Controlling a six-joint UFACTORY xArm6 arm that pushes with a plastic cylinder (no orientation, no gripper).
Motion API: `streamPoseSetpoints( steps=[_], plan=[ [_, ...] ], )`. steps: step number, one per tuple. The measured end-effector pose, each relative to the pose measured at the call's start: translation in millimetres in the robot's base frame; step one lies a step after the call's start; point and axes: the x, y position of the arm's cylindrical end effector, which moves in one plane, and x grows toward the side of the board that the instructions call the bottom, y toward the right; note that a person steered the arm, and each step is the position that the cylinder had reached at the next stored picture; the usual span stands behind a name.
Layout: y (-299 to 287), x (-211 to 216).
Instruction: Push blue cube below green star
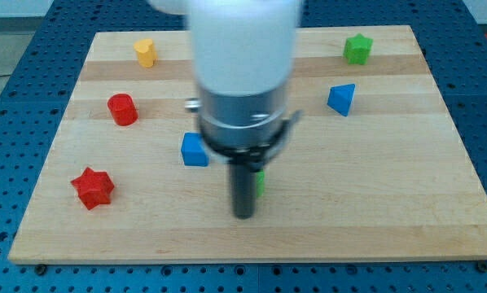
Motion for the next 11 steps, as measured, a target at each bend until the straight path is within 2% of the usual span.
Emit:
streamPoseSetpoints(
  steps=[1,3,4,5,6,7,8,9,10,11],
  plan=[
    [-63,-2],
    [-67,-47],
    [-50,-68],
    [-76,-69],
    [-85,-91],
    [-51,-106],
    [39,-100],
    [76,-103],
    [72,-120],
    [120,-120]
  ],
)
